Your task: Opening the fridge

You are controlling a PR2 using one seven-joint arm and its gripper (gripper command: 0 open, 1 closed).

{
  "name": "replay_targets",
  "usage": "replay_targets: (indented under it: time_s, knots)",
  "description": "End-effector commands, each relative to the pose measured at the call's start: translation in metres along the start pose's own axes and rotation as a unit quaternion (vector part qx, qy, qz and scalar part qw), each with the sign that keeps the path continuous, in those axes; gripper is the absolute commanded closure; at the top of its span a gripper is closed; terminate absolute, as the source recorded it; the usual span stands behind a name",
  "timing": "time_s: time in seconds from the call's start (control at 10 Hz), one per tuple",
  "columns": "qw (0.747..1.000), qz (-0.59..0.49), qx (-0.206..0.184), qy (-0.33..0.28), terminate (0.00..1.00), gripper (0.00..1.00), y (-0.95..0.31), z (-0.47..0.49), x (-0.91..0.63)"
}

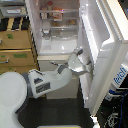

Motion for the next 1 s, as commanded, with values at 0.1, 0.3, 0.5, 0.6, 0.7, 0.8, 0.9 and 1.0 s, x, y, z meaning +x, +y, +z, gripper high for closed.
replay_targets:
  time_s: [0.1,0.3,0.5,0.6,0.7,0.8,0.9,1.0]
  knots:
    - [0.948,-0.293,-0.073,-0.097,0.0,0.0,-0.587,0.221,0.081]
    - [0.943,-0.311,-0.09,-0.079,0.0,0.0,-0.628,0.191,0.105]
    - [0.955,-0.28,-0.075,-0.057,0.0,0.0,-0.593,0.14,0.138]
    - [0.956,-0.279,-0.071,-0.056,0.0,0.0,-0.535,0.104,0.117]
    - [0.953,-0.286,-0.073,-0.063,0.0,0.0,-0.493,0.096,0.086]
    - [0.944,-0.311,-0.083,-0.074,0.0,0.0,-0.423,0.08,0.019]
    - [0.949,-0.29,-0.084,-0.085,0.0,0.0,-0.304,0.047,-0.08]
    - [0.955,-0.269,-0.089,-0.083,0.0,0.0,-0.265,0.036,-0.105]
